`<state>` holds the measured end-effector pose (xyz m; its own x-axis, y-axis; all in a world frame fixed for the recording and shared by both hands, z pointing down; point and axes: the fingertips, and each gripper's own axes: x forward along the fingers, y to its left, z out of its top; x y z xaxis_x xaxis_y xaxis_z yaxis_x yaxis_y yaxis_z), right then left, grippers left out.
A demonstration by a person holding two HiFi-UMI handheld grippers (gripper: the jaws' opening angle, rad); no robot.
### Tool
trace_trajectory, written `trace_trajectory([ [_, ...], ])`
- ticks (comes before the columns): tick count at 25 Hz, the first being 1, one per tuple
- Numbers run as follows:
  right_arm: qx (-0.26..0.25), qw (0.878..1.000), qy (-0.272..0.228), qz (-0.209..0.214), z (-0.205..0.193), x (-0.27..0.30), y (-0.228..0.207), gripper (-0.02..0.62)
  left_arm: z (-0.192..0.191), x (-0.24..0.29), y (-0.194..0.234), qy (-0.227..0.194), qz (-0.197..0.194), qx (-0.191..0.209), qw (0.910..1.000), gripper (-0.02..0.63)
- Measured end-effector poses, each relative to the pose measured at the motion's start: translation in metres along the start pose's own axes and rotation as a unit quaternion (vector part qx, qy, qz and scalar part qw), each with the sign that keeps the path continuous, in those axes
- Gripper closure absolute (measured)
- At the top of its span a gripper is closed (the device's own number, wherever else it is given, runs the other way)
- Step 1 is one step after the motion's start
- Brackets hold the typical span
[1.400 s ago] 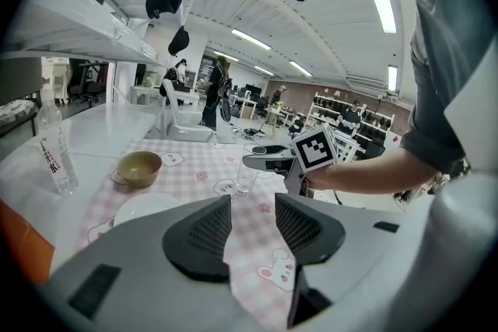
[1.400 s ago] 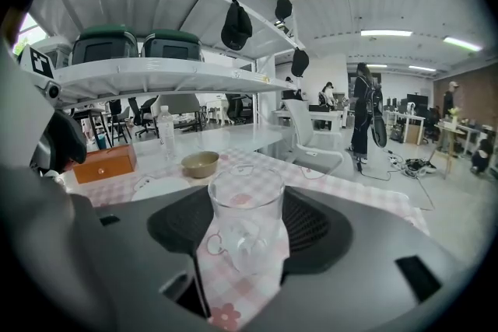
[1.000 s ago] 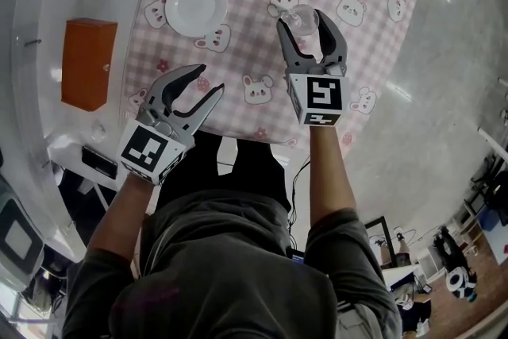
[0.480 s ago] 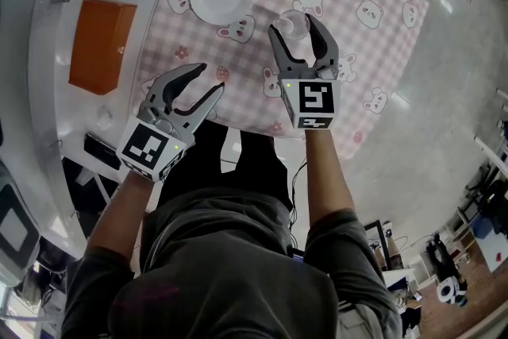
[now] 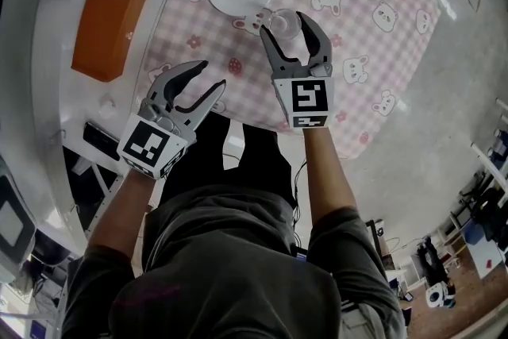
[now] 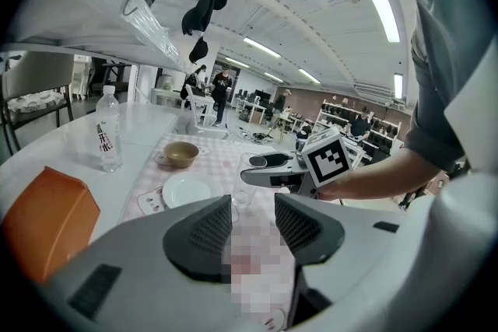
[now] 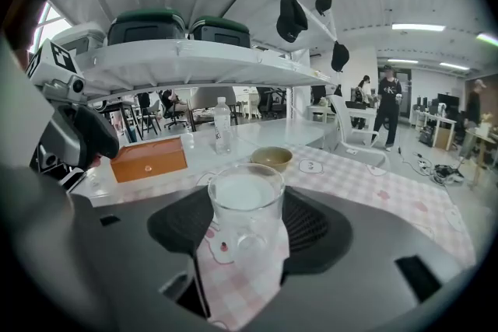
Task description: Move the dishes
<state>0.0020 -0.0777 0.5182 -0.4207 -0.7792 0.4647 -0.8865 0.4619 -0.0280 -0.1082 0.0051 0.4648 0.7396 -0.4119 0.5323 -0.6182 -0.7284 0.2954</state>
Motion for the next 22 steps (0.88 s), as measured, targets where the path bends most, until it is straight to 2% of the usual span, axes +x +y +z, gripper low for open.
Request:
trace_trajectory([
  [14, -0.003, 1.0, 0.006, 0.025, -0.007, 0.01, 0.027, 0.316, -0.005, -0.01, 0.005, -0.012, 0.007, -0.004, 0.9999, 0.433],
  [22, -0.009, 0.999, 0.01, 0.03, -0.011, 0.015, 0.034, 0.316, -0.013, -0.016, 0.008, -0.005, 0.015, -0.016, 0.9998, 0.433],
])
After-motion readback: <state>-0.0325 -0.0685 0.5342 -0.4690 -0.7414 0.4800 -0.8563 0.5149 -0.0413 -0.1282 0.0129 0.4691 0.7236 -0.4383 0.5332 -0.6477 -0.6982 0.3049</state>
